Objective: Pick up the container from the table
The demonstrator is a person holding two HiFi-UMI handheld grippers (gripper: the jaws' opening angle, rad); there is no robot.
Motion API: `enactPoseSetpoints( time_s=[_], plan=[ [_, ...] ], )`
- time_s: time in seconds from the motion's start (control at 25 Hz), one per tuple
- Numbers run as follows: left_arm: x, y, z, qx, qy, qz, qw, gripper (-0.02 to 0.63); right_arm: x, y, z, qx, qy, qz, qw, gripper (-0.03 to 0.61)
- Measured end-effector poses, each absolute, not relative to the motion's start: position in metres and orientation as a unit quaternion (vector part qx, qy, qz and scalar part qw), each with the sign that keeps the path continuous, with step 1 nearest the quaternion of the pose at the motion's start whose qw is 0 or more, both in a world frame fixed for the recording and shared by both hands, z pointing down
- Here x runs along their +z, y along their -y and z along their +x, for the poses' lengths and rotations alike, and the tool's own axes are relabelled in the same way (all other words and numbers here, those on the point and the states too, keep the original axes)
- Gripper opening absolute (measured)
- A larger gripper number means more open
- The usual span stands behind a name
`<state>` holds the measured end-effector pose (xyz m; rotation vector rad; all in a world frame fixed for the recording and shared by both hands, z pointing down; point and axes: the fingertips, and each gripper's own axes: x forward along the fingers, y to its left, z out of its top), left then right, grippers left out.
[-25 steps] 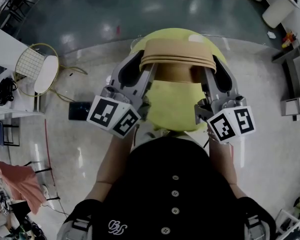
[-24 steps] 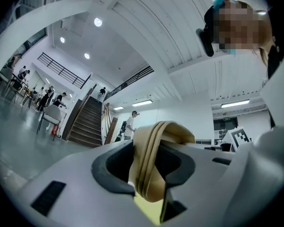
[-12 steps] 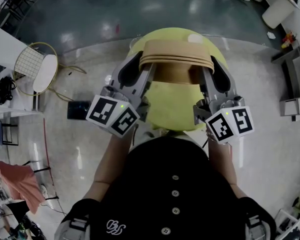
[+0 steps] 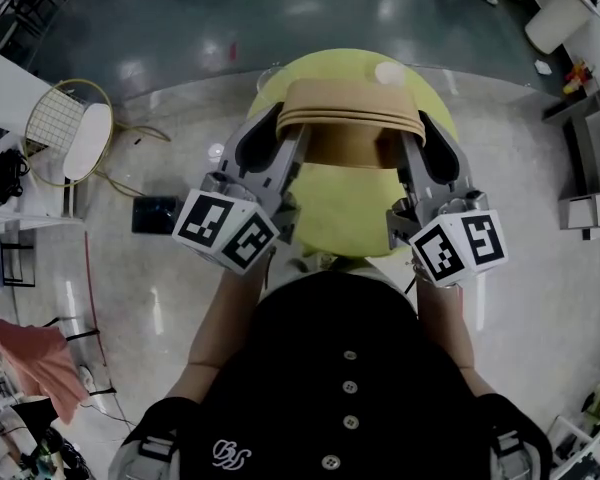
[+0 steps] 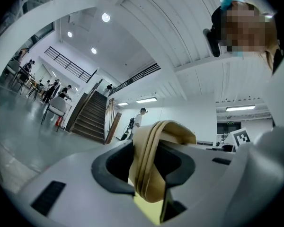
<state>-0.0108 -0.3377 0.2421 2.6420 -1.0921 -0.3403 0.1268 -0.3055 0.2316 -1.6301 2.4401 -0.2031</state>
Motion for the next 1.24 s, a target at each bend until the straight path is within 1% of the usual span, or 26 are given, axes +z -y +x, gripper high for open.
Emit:
enactPoseSetpoints(
  time_s=[1.24],
  plan=[
    [0.258,0.342,-0.014,-0.114,0.381,0.904,0.154,0.121,0.239,0.314,0.123,-0.069,-0.824,-0.556,0.085,0.091]
  ],
)
